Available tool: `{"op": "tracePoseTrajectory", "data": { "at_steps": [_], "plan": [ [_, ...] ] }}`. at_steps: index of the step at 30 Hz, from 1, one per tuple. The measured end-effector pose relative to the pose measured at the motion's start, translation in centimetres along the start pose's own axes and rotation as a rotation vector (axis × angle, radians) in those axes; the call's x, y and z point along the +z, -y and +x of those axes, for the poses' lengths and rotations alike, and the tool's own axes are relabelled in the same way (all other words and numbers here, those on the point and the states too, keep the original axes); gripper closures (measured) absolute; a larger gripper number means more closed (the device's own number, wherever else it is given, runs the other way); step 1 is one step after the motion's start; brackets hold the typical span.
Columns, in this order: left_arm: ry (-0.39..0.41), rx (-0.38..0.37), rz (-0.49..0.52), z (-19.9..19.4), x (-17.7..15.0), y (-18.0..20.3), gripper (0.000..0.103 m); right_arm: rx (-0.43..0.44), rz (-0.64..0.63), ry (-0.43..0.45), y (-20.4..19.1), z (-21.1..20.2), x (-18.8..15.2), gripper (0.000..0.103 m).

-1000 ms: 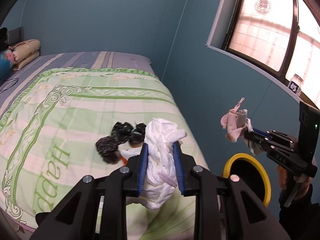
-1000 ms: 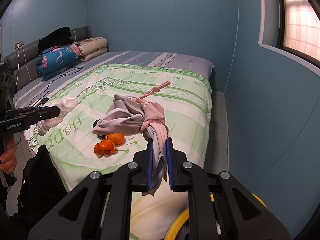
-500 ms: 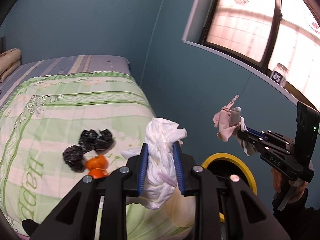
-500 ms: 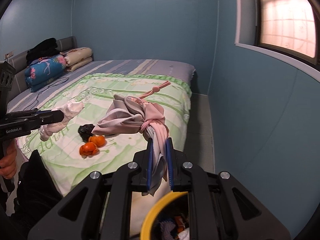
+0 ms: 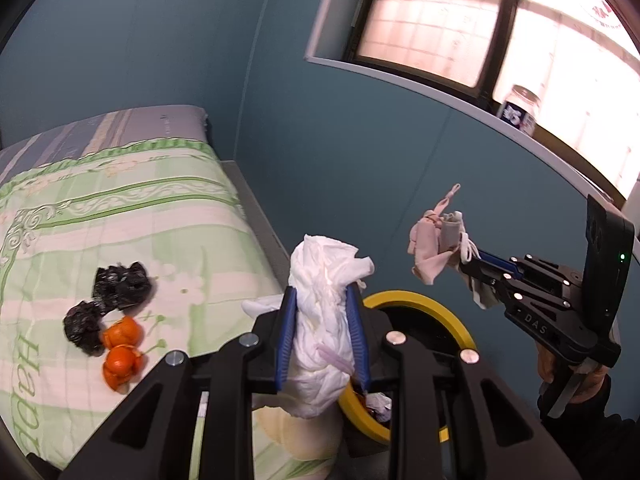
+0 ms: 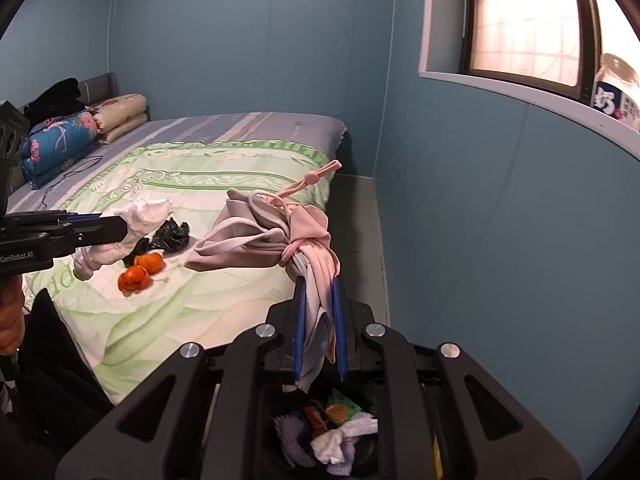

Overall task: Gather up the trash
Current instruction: 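Carry the tissue with the left tool while the right tool carries the cloth to the bin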

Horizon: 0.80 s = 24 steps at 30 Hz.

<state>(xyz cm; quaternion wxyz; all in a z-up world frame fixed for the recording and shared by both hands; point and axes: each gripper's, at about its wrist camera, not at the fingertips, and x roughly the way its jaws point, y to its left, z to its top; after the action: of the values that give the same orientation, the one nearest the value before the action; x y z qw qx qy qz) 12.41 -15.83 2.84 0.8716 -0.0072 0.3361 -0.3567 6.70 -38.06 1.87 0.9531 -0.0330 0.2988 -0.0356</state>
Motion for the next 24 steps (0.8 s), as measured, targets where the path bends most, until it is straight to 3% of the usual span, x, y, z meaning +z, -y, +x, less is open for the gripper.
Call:
{"op": "tracePoseTrajectory", "data": {
  "at_steps": [9, 24],
  "plan": [
    [-0.055, -0.063, 0.06, 3.3, -0.2, 4.0, 0.079, -0.087, 0.005, -0.063, 2.6, -0.7, -2.4, 0.091],
    [-0.159, -0.128, 0.096, 8.2, -2.0, 8.3, 0.079, -0.096, 0.029, -0.174, 4.2, 1.2, -6.0, 0.091]
  ]
}}
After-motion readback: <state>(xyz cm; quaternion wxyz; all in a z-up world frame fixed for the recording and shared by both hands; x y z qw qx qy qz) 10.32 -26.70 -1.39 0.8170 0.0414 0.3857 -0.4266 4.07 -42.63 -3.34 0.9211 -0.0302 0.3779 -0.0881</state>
